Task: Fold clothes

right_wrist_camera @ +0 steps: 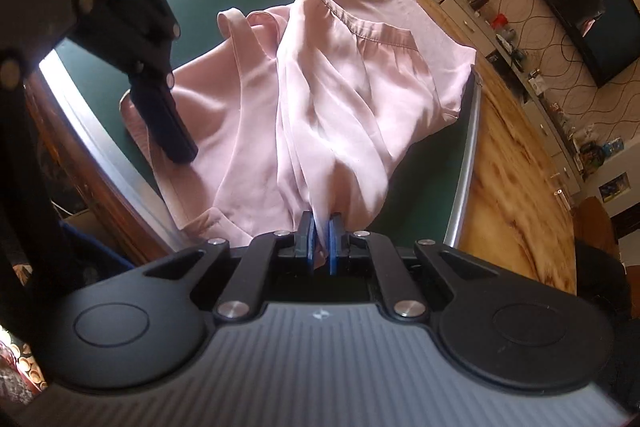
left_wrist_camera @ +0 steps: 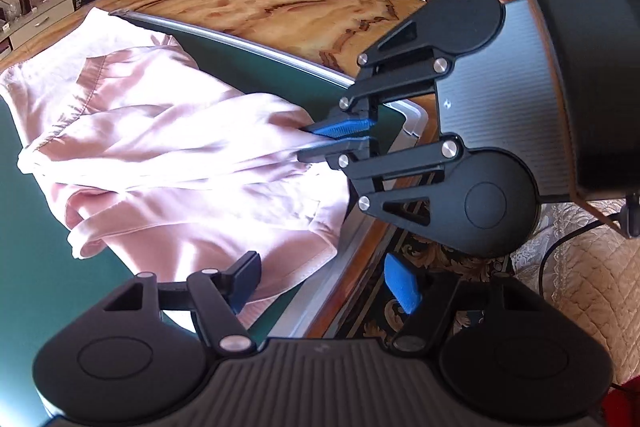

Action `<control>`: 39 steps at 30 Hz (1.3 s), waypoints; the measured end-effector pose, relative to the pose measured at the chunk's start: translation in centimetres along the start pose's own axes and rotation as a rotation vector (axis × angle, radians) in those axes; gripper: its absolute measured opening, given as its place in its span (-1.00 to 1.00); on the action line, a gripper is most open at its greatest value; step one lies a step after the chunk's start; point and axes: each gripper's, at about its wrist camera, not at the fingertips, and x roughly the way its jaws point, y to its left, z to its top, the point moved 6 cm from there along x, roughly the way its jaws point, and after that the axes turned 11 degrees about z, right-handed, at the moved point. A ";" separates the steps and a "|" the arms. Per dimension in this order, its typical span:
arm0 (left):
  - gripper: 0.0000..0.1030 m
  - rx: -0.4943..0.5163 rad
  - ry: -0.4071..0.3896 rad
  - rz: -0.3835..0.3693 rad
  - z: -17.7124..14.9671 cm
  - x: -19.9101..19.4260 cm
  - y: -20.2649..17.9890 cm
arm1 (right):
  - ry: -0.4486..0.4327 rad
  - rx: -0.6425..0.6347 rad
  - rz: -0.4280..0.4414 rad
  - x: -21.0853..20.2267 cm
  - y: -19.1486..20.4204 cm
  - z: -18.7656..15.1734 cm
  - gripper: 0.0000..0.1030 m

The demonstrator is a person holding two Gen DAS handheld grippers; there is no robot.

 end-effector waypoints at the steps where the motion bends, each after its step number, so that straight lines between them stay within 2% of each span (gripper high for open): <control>1: 0.44 -0.006 -0.011 0.003 0.0 -0.5 0.4 | -0.003 0.010 0.023 -0.1 -0.1 0.0 -0.71; 3: 0.44 -0.015 -0.032 0.012 0.0 -1.4 1.3 | -0.028 0.039 0.090 -0.7 -0.6 0.2 -0.46; 6: 0.44 -0.029 -0.059 0.049 0.0 -2.8 3.7 | -0.120 0.132 0.184 -2.8 -2.9 1.0 -0.31; 8: 0.44 -0.074 -0.073 0.068 0.6 -3.3 5.9 | -0.181 0.242 0.265 -3.4 -4.9 1.6 -0.25; 11: 0.44 -0.150 -0.094 0.108 1.8 -3.4 9.0 | -0.226 0.414 0.401 -2.2 -7.3 2.4 -0.25; 14: 0.45 -0.246 -0.072 0.161 3.2 -1.9 11.8 | -0.192 0.477 0.503 0.3 -7.1 2.5 -0.25; 16: 0.45 -0.274 -0.061 0.167 4.0 -0.9 12.8 | -0.139 0.472 0.537 1.6 -5.9 1.8 -0.25; 18: 0.45 -0.231 -0.051 0.178 4.4 -0.1 12.8 | -0.111 0.458 0.532 2.2 -5.0 1.0 -0.25; 22: 0.45 -0.132 -0.053 0.179 4.3 0.5 10.9 | -0.177 0.453 0.481 -0.9 -5.4 0.3 -0.22; 23: 0.45 -0.113 -0.059 0.170 4.2 0.4 10.3 | -0.175 0.485 0.459 -1.6 -6.1 -0.2 -0.05; 24: 0.45 -0.099 -0.069 0.150 4.0 0.0 9.7 | -0.176 0.525 0.446 -2.2 -6.7 -0.7 0.03; 27: 0.45 -0.058 -0.087 0.098 3.2 -1.1 7.8 | -0.160 0.766 0.497 -2.2 -8.8 -3.5 0.08; 28: 0.45 -0.039 -0.086 0.090 2.9 -1.4 7.0 | -0.145 0.868 0.547 -1.6 -9.1 -4.7 0.08; 31: 0.45 0.019 -0.088 0.071 2.1 -2.3 4.8 | -0.131 1.054 0.659 0.0 -8.7 -6.8 0.08; 36: 0.46 0.103 -0.080 0.062 1.1 -2.8 2.3 | -0.169 1.114 0.669 0.2 -7.5 -7.1 0.07; 37: 0.46 0.117 -0.071 0.069 1.0 -2.5 2.0 | -0.166 1.117 0.671 0.4 -7.3 -6.9 -0.01; 38: 0.46 0.130 -0.062 0.076 0.8 -2.2 1.7 | -0.151 1.122 0.674 0.7 -7.2 -6.7 -0.46; 39: 0.46 0.137 -0.055 0.085 0.6 -1.9 1.4 | -0.129 1.136 0.678 1.1 -7.1 -6.5 -0.69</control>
